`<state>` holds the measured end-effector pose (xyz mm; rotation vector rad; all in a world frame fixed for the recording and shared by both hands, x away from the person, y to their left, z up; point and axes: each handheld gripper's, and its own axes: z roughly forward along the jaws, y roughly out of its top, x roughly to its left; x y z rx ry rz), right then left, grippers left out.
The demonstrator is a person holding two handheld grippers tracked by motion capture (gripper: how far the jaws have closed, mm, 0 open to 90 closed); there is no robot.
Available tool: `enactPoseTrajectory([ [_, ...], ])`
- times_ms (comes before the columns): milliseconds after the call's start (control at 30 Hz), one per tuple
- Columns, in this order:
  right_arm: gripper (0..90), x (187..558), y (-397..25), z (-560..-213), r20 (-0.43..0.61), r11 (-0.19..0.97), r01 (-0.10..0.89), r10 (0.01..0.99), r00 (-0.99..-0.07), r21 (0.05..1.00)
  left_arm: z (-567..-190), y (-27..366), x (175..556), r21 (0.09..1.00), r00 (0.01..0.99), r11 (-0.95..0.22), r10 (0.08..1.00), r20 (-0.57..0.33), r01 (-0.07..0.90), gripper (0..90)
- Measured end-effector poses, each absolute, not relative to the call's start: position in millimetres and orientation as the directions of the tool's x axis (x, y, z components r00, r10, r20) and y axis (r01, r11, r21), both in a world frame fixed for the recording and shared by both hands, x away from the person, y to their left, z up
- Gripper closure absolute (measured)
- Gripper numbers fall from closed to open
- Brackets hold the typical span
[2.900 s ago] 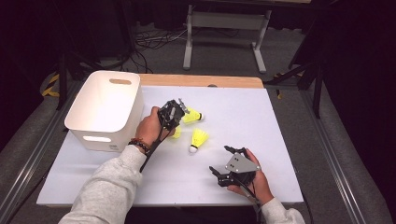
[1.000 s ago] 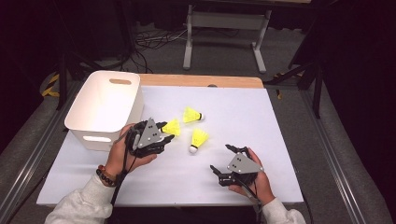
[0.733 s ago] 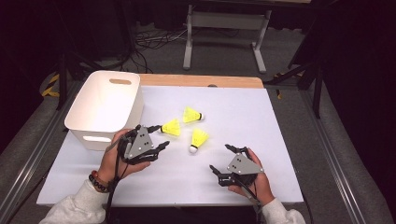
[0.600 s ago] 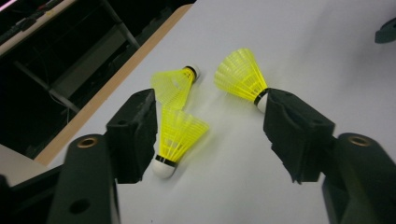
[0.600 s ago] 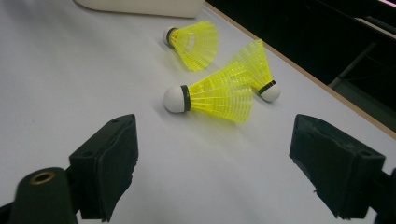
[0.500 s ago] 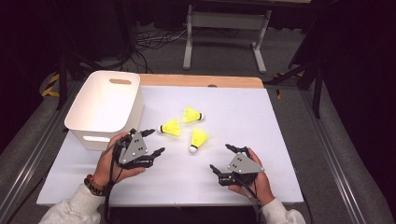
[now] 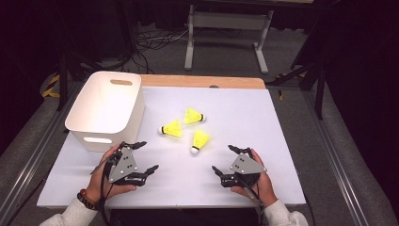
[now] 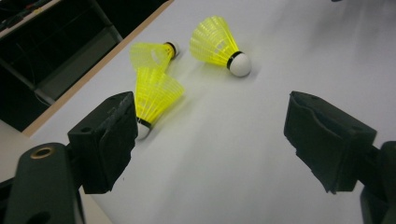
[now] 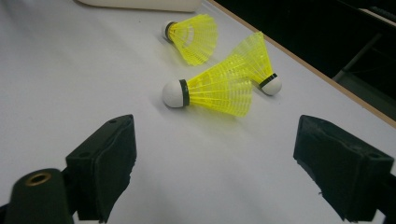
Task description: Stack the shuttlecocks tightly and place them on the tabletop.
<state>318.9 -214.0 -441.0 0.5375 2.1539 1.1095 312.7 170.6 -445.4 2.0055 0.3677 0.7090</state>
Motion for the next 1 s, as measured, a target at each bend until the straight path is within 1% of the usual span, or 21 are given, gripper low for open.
enactPoseTrajectory([
  [200,10.6,321,-214,-441,-0.337,0.546,0.085,0.624,-0.705,0.833,-459,185,305,0.867,0.78,-0.498,0.545,0.308,0.006,15.5],
  [467,7.7,323,-216,-439,-0.307,0.522,0.106,0.64,-0.704,0.847,-469,209,297,0.895,0.764,-0.439,0.602,0.232,0.074,11.4],
  [533,7.1,325,-218,-438,-0.294,0.512,0.112,0.644,-0.706,0.852,-470,215,295,0.901,0.756,-0.423,0.619,0.214,0.091,8.6],
  [633,6.7,327,-218,-438,-0.294,0.506,0.11,0.649,-0.701,0.856,-470,223,292,0.91,0.75,-0.402,0.632,0.196,0.1,6.7],
  [733,6.7,328,-218,-437,-0.28,0.497,0.116,0.649,-0.707,0.86,-471,228,291,0.91,0.742,-0.404,0.639,0.204,0.097,6.3],
  [867,6.0,340,-216,-429,-0.248,0.488,0.137,0.641,-0.726,0.862,-471,236,290,0.92,0.736,-0.373,0.655,0.172,0.117,6.2],
  [1000,6.7,355,-212,-422,-0.201,0.475,0.163,0.626,-0.753,0.865,-472,236,289,0.915,0.738,-0.386,0.65,0.181,0.115,6.2],
])
